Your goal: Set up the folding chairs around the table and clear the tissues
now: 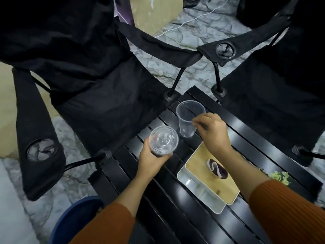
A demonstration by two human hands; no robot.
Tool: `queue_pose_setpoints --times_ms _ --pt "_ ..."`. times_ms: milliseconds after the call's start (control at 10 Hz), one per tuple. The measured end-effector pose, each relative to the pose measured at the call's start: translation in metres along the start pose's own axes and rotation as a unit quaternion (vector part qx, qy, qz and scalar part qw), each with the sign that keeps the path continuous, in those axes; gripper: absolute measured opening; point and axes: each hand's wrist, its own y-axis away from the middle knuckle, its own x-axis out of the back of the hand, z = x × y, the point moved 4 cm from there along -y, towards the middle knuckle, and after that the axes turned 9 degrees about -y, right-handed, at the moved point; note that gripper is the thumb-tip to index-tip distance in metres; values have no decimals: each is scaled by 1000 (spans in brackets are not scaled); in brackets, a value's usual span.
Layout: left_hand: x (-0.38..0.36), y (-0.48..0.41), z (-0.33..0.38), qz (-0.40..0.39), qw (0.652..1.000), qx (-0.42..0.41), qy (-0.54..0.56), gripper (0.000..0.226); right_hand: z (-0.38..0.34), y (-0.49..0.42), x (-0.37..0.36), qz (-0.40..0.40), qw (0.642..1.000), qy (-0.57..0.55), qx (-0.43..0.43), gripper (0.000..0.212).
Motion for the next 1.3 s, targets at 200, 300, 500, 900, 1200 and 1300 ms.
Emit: queue_pose_setpoints --times_ms 200,300,500,900,1200,1300 --pt "59 44 -6 37 999 -5 2 70 -54 43 -5 18 999 -13 43 10" --pt "102 78 -23 53 998 -10 24 72 -95 74 -19 13 998 -19 62 10" --pt "194 163 -83 86 995 26 48 70 -185 146 -76 -21 994 -46 98 10" --pt "279 301 -213 225 962 134 80 70 -249 290 -196 -179 967 -117 135 11" --pt "228 307 -280 201 940 262 83 67 -203 340 -273 -414 910 -20 -32 42" --pt "215 323 -301 191 936 287 71 49 -205 353 -271 -416 908 -21 -51 38"
